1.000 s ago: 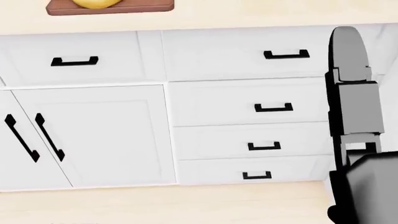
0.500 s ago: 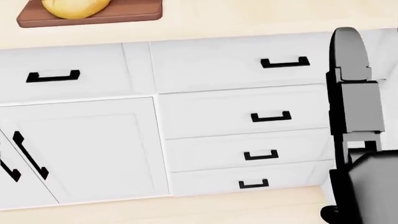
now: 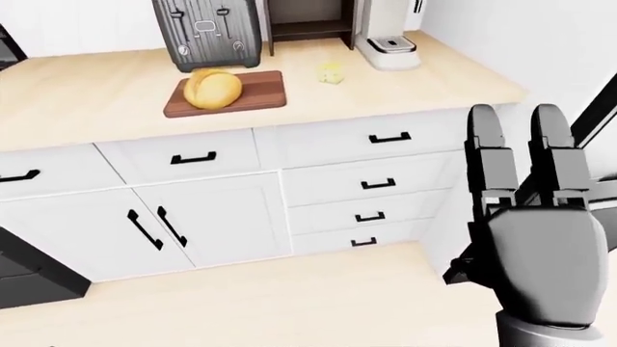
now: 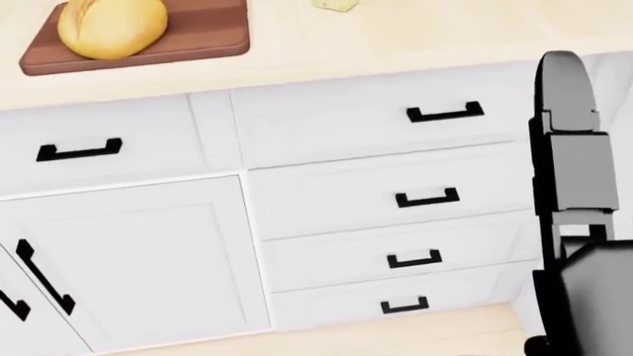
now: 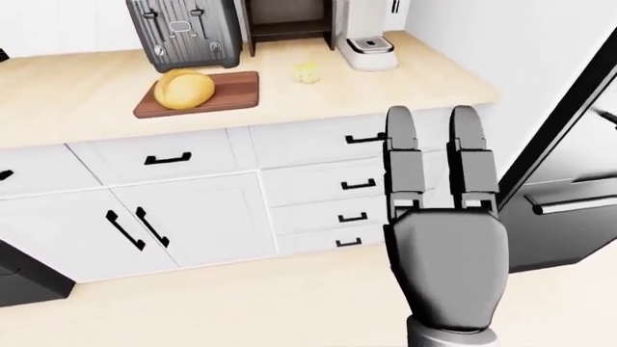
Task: Pick up the wedge of cheese and place it on the slice of bread to prepare a simple cheese on bread dish.
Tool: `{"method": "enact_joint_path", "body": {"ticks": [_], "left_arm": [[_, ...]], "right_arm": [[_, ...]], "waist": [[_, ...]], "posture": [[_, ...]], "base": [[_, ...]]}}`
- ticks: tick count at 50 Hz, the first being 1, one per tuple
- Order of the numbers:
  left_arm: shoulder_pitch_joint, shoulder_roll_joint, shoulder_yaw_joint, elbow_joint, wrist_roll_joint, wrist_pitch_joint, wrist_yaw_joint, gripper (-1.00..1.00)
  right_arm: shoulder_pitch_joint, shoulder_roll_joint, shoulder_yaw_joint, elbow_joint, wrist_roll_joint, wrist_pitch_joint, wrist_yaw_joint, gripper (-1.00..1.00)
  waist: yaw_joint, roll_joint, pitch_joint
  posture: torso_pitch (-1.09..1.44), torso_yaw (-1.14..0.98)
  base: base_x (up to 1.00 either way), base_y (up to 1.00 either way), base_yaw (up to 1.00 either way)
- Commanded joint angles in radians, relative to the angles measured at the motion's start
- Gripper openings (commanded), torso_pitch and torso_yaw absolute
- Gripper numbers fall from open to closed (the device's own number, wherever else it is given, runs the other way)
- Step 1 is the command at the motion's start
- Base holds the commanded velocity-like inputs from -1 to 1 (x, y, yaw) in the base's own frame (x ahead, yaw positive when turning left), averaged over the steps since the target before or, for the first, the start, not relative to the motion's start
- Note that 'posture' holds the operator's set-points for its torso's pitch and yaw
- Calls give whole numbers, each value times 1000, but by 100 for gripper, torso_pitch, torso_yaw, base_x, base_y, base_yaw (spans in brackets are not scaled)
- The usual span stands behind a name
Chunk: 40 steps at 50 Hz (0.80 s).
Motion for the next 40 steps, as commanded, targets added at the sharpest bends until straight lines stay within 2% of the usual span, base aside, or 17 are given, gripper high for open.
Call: {"method": "enact_joint_path", "body": {"ticks": [1, 7, 9, 14, 17, 20, 21, 22, 24, 26, 29, 32, 36, 37, 38, 39, 40], "left_arm": [[-3, 7, 4, -10, 1, 1, -1, 100], [-3, 6, 5, -10, 3, 1, 0, 100], [-2, 5, 4, -10, 4, -1, -1, 100], [-1, 4, 4, -10, 4, -3, 0, 100], [-1, 4, 3, -10, 5, -4, -1, 100], [0, 4, 3, -10, 5, -5, 0, 100], [0, 5, 4, -10, 4, -5, 1, 100], [0, 5, 4, -10, 4, -5, 1, 100], [1, 5, 3, -10, 5, -6, 1, 100], [1, 5, 4, -10, 5, -6, 1, 100], [2, 5, 4, -10, 4, -7, 1, 100], [0, 6, 6, -10, 5, -5, 3, 100], [0, 6, 5, -10, 6, -5, 4, 100], [1, 6, 5, -10, 5, -5, 3, 100], [1, 5, 4, -10, 6, -6, 2, 100], [1, 6, 4, -10, 6, -6, 3, 100], [0, 6, 3, -10, 7, -5, 3, 100]], "right_arm": [[-8, 3, 10, -27, -1, -8, -11, 100], [-8, 7, 12, -27, -7, -7, -6, 100], [-6, 6, 11, -27, -4, -7, -10, 100], [-1, 7, 10, -27, -3, -9, -13, 100], [1, 8, 11, -27, -4, -10, -13, 100], [2, 9, 11, -26, -3, -10, -14, 100], [1, 9, 12, -27, -3, -10, -12, 100], [2, 9, 11, -26, -4, -10, -12, 100], [5, 9, 11, -23, -8, -10, -12, 100], [5, 8, 12, -24, -7, -11, -11, 100], [7, 9, 13, -22, -9, -13, -16, 100], [6, 8, 12, -25, -7, -12, -14, 100], [5, 8, 12, -23, -4, -12, -12, 100], [6, 8, 12, -22, -4, -13, -10, 100], [7, 8, 12, -22, -3, -13, -10, 100], [8, 7, 11, -20, -5, -14, -13, 100], [5, 8, 11, -21, -4, -13, -9, 100]], "waist": [[1, -9, 0], [5, 24, 2], [8, 25, 1], [4, -10, 10], [5, -38, 6], [4, -101, -17], [-6, -53, -6], [-2, -72, -4], [-8, -68, -7], [-8, -77, 13], [-13, -62, 19], [-22, -33, 20], [-32, 27, 14], [-31, 55, 7], [-26, 102, -7], [-14, 50, 18], [-20, 51, 25]], "posture": [[0, 0], [0, 0], [0, 0], [0, 0], [0, 0], [0, 0], [0, 0], [0, 0], [0, 0], [0, 0], [0, 0], [0, 0], [0, 0], [0, 0], [0, 0], [0, 0], [0, 0]], "base": [[0, 15, 0], [0, 15, 0], [0, 15, 0], [0, 14, 0], [0, 14, 0], [0, 12, 0], [0, 13, 0], [1, 12, 0], [11, 22, 0], [25, 44, 0], [25, 44, 0], [25, 45, 0], [26, 44, 0], [25, 44, 0], [26, 45, 0], [26, 43, 0], [27, 45, 0]]}}
